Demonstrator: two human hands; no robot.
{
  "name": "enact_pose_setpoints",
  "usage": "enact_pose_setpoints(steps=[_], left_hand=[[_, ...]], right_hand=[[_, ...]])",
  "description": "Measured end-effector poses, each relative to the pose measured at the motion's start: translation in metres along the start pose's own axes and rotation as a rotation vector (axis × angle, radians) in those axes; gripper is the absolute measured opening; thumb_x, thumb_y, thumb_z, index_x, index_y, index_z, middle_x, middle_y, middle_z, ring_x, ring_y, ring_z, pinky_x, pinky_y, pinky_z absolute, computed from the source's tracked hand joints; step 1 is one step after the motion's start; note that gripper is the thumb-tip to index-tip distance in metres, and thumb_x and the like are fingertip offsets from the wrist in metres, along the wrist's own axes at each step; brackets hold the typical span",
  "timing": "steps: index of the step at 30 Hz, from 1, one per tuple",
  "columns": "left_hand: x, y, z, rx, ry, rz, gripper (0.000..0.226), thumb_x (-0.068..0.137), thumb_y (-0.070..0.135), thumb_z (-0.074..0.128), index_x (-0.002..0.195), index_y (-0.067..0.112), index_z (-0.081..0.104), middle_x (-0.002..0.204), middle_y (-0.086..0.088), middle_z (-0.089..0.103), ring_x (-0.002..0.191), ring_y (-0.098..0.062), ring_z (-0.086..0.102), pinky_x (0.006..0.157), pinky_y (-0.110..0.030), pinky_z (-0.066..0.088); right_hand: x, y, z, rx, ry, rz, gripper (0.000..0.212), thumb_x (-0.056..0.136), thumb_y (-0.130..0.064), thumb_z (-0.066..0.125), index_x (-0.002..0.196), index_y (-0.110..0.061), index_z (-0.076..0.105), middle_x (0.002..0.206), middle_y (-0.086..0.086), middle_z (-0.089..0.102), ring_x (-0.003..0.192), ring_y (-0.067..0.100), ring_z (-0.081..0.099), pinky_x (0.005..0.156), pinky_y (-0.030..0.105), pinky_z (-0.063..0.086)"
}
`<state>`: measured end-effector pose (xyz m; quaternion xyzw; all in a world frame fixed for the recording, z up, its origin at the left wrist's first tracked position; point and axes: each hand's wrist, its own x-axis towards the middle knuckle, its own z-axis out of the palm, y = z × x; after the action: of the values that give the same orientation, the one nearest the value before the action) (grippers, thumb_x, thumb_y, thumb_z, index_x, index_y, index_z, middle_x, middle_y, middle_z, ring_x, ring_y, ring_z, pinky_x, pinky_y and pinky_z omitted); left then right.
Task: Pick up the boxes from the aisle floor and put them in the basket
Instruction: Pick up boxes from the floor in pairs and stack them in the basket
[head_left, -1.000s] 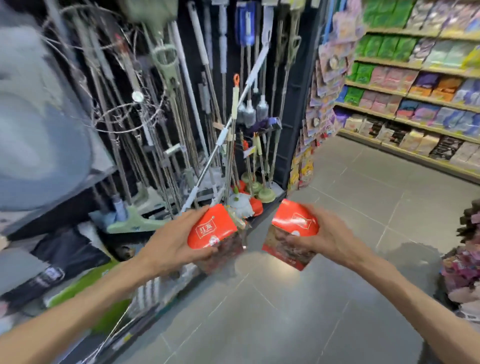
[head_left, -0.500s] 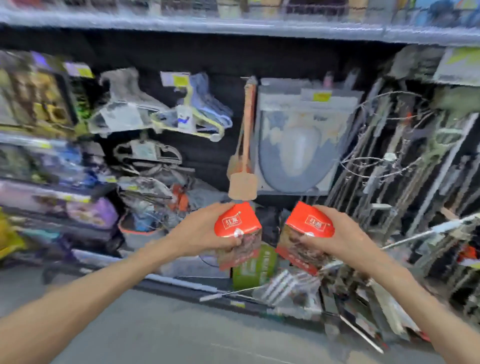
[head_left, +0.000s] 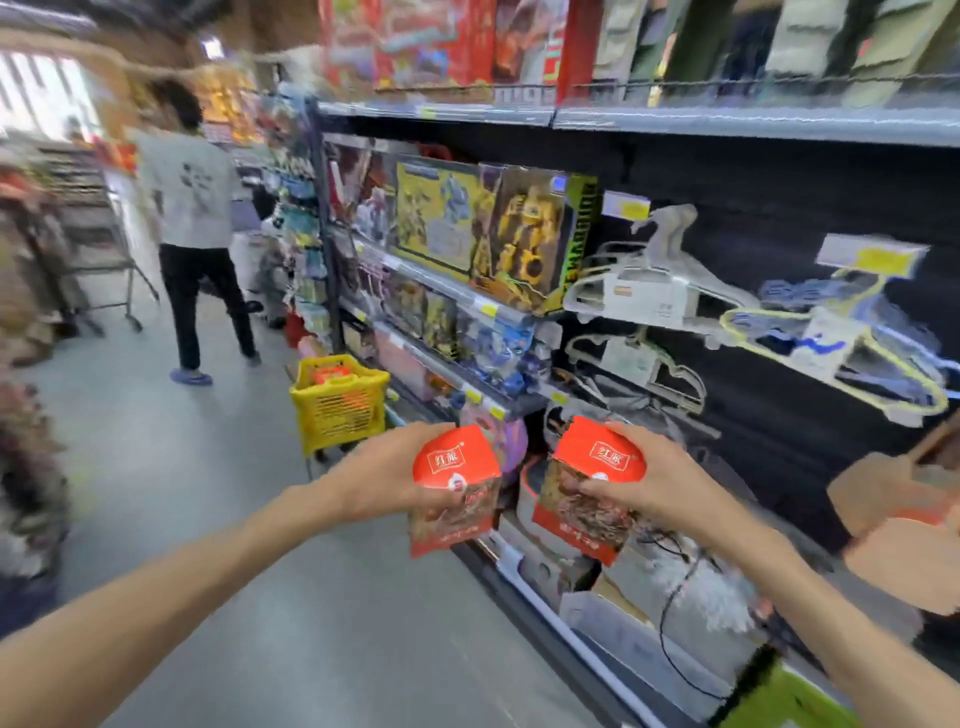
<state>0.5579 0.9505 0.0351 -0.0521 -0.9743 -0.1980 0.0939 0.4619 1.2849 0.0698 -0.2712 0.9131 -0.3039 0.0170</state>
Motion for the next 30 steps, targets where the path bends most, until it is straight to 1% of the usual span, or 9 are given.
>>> enact_pose_setpoints(steps=[3,5,10,13,17,20,23,25,30], left_hand=[[-0.008,-0.075,-0.034,0.027,0.039,-0.103,0.092,0.071,0.069,0.072,0.146,0.027,0.040,0.136,0.007,0.056,0.118,-0.012,0.055,0.092,-0.024,0.043],[-0.012,-0.121,-0.053,0.042,0.068,-0.177,0.091,0.072,0.067,0.072,0.147,0.028,0.039,0.138,0.007,0.055,0.118,-0.012,0.054,0.091,-0.023,0.042],[-0.010,-0.235,-0.084,0.034,0.128,-0.367,0.091,0.068,0.073,0.070,0.144,0.034,0.039,0.133,0.010,0.057,0.113,-0.011,0.056,0.095,-0.034,0.047],[0.003,-0.305,-0.101,0.035,0.159,-0.451,0.092,0.063,0.079,0.066,0.142,0.038,0.041,0.128,0.012,0.059,0.110,-0.009,0.058,0.093,-0.040,0.050],[0.031,-0.383,-0.138,0.032,0.189,-0.512,0.087,0.072,0.070,0.070,0.144,0.032,0.040,0.132,0.011,0.055,0.115,-0.010,0.055,0.097,-0.035,0.047],[0.057,-0.441,-0.171,0.035,0.206,-0.549,0.085,0.075,0.065,0.073,0.144,0.028,0.042,0.130,0.011,0.054,0.111,-0.008,0.054,0.095,-0.027,0.045],[0.079,-0.503,-0.197,0.033,0.223,-0.603,0.091,0.072,0.072,0.069,0.146,0.028,0.039,0.134,0.009,0.054,0.113,-0.008,0.053,0.098,-0.030,0.045],[0.093,-0.545,-0.210,0.047,0.244,-0.627,0.092,0.072,0.074,0.067,0.146,0.029,0.038,0.136,0.008,0.053,0.114,-0.009,0.053,0.098,-0.031,0.045],[0.136,-0.655,-0.242,0.045,0.278,-0.632,0.083,0.077,0.064,0.071,0.146,0.029,0.040,0.130,0.010,0.054,0.109,-0.009,0.054,0.091,-0.027,0.045]], right_hand=[[0.075,-0.047,0.044,0.003,-0.105,-0.084,0.095,0.059,-0.080,0.072,0.137,-0.038,0.040,0.118,-0.015,0.053,0.096,0.003,0.058,0.082,0.033,0.056],[0.123,-0.077,0.073,0.026,-0.158,-0.133,0.098,0.058,-0.081,0.073,0.138,-0.035,0.041,0.116,-0.015,0.053,0.094,0.004,0.059,0.079,0.033,0.057],[0.239,-0.144,0.149,0.061,-0.263,-0.264,0.092,0.056,-0.080,0.074,0.133,-0.039,0.042,0.114,-0.015,0.056,0.092,0.005,0.062,0.079,0.034,0.057],[0.313,-0.178,0.193,0.101,-0.332,-0.324,0.078,0.063,-0.068,0.079,0.126,-0.043,0.042,0.109,-0.017,0.059,0.090,0.002,0.063,0.073,0.025,0.056],[0.425,-0.220,0.242,0.063,-0.365,-0.443,0.096,0.056,-0.083,0.072,0.136,-0.038,0.045,0.115,-0.017,0.060,0.093,0.001,0.061,0.077,0.027,0.055],[0.502,-0.257,0.271,0.092,-0.428,-0.481,0.087,0.059,-0.079,0.074,0.131,-0.040,0.047,0.109,-0.019,0.062,0.090,-0.001,0.063,0.076,0.027,0.057],[0.567,-0.297,0.301,0.103,-0.456,-0.526,0.083,0.061,-0.076,0.076,0.130,-0.039,0.048,0.110,-0.020,0.061,0.089,-0.005,0.061,0.073,0.018,0.053],[0.607,-0.321,0.324,0.116,-0.474,-0.526,0.074,0.062,-0.071,0.078,0.123,-0.039,0.053,0.102,-0.018,0.066,0.084,-0.006,0.062,0.069,0.015,0.051],[0.708,-0.370,0.400,0.129,-0.483,-0.509,0.069,0.057,-0.076,0.078,0.111,-0.037,0.059,0.094,-0.010,0.070,0.082,0.005,0.067,0.076,0.040,0.058]])
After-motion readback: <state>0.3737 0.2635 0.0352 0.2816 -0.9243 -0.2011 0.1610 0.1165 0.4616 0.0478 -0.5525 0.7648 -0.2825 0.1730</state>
